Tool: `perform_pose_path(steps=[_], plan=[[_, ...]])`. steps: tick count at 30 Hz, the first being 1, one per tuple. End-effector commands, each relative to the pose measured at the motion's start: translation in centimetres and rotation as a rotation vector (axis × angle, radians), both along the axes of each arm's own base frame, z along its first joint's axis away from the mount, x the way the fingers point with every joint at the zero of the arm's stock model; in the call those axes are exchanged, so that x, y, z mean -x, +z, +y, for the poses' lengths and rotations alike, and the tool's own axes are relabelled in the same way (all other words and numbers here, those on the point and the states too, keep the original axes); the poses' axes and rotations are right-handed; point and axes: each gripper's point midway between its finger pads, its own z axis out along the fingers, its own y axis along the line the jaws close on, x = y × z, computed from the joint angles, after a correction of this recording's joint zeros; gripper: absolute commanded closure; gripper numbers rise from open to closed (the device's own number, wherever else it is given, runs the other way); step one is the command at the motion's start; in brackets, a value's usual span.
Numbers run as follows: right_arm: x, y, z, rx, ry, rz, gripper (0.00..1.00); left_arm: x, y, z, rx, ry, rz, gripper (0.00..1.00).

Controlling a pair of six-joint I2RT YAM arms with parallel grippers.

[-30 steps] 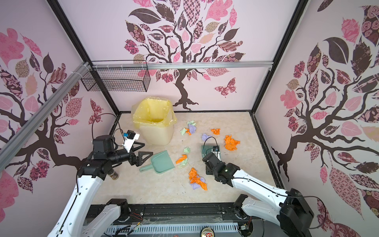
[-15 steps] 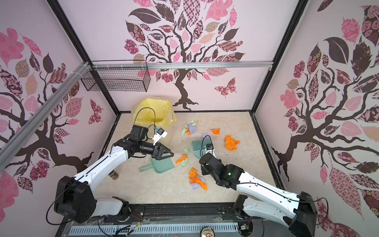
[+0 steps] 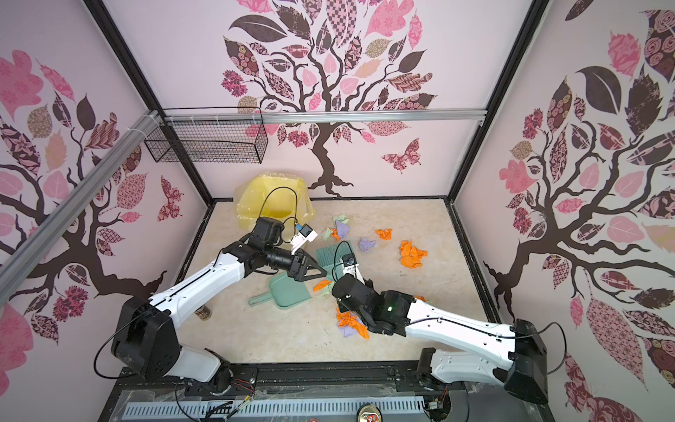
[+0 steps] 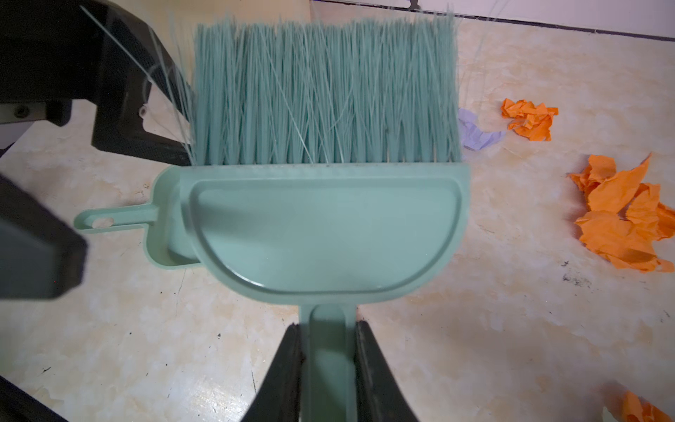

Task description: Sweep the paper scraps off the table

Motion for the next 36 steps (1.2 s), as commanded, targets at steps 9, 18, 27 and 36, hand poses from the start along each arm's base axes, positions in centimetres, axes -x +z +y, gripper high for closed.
perform_pose_path(steps=[9, 18, 27, 36], plan=[[-0.5, 1.9, 1.9, -0.035, 0.009, -0.059, 0.89, -0.7, 0.9, -1.0, 0.024, -0.005, 0.020, 0.18], [-0.9, 2.5, 2.4, -0.047, 0.005, -0.092, 0.89, -0.5, 0.8, -1.7, 0.031, -0.037, 0.050, 0.39], [-1.1, 2.1, 3.2, -0.041, 0.016, -0.090, 0.89, -0.3, 0.3, -1.8, 0.028, -0.055, 0.076, 0.66], [-0.5, 2.1, 3.4, -0.115, 0.048, -0.095, 0.88, 0.1, 0.3, -1.9, 0.038, -0.085, 0.094, 0.92]])
